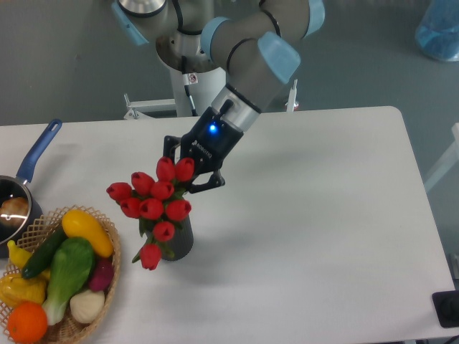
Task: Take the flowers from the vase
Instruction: 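Lift the gripped tulips straight up out of the black vase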
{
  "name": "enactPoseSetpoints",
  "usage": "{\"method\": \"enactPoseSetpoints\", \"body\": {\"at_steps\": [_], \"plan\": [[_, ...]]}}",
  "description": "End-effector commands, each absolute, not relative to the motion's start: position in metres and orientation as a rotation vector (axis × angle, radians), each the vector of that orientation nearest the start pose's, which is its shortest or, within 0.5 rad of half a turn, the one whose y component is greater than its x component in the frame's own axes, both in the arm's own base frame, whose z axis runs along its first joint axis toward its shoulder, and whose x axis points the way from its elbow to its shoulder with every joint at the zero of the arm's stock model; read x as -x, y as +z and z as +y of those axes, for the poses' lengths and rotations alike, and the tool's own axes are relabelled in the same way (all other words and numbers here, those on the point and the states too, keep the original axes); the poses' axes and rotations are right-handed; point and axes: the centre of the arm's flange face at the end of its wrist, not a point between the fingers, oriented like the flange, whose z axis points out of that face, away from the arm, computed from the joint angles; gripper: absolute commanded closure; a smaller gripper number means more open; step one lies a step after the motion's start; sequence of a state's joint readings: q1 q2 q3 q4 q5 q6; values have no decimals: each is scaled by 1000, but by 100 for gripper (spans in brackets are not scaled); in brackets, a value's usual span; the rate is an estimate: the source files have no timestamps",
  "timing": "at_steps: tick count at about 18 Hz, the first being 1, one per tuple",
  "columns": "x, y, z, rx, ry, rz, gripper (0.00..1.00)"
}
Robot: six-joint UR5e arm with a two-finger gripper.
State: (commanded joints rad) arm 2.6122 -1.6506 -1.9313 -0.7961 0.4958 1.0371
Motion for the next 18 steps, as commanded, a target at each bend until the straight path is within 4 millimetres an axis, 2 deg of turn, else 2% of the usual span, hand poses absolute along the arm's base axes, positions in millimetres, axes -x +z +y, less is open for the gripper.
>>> {"method": "enactPoseSetpoints", "body": {"at_steps": [9,15,18], "plan": [[340,441,421,1898,-347,139,100],[369,475,403,1809,-358,70,100],[383,486,391,1749,-393,24,100]]}}
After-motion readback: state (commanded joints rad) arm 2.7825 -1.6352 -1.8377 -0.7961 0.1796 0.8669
